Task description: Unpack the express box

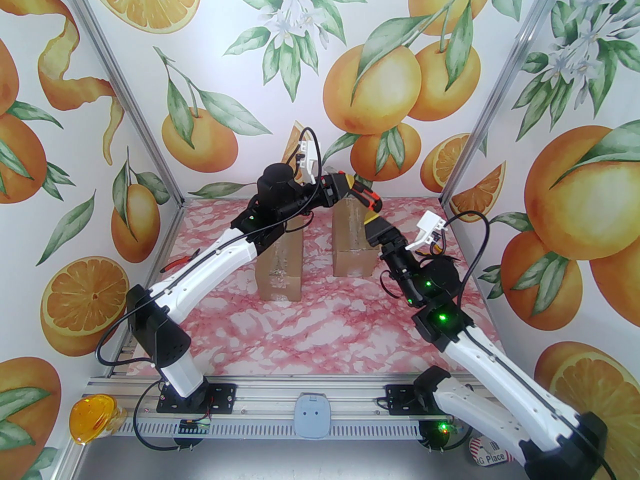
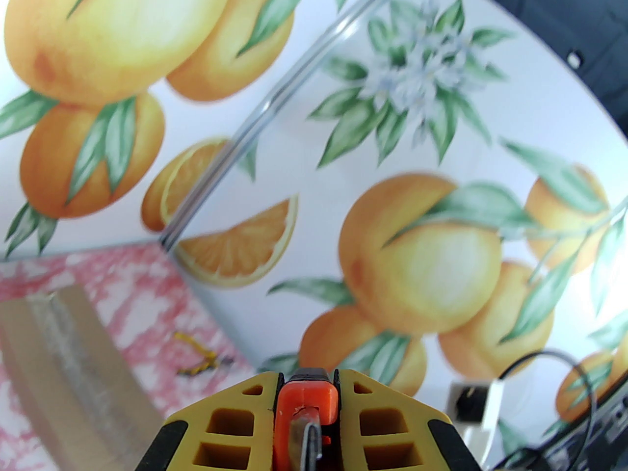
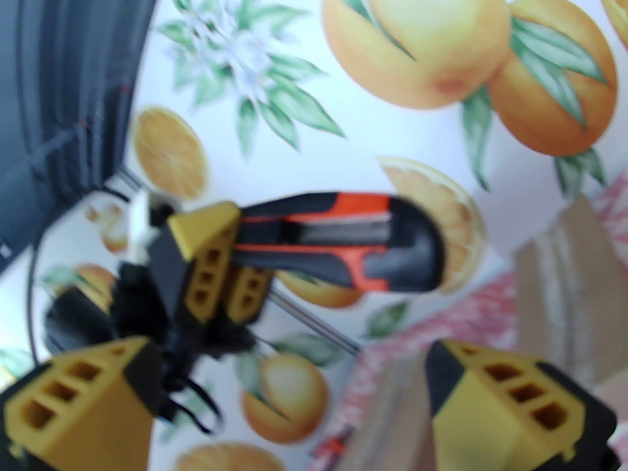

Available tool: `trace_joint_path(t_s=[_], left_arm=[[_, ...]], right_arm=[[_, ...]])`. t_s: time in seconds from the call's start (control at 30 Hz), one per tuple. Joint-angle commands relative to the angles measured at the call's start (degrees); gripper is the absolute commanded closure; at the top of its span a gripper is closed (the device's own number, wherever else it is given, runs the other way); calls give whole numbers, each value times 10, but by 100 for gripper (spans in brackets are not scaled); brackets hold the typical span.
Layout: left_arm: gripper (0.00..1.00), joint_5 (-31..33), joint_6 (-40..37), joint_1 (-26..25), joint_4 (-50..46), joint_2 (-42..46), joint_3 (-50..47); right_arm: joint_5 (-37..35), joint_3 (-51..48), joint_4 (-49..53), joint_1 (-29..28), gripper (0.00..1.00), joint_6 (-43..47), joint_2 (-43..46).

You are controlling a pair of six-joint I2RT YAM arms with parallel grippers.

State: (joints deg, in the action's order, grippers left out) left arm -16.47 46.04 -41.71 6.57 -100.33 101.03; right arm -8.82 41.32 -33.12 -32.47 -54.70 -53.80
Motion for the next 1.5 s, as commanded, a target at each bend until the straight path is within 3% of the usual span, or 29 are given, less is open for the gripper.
trace_joint_path(t_s=[0.0, 0.2, 0.63, 1.13, 1.47], left_arm=[[95, 13, 65, -19, 117, -16, 21], [95, 6, 109, -25, 179, -24, 28], [96, -8, 162, -36, 228, -16, 7], [97, -46, 185, -53, 301, -37, 1], [98, -49, 177, -64, 302, -41, -17]], right_arm=[[-42, 11, -147, -20, 6, -17, -22], [-72, 5, -289, -25, 9, 6, -73], [-105, 47, -441, -16, 18, 94, -154], [-113, 133, -498, -1, 37, 68, -236], [-125, 147, -498, 0, 47, 72, -233]])
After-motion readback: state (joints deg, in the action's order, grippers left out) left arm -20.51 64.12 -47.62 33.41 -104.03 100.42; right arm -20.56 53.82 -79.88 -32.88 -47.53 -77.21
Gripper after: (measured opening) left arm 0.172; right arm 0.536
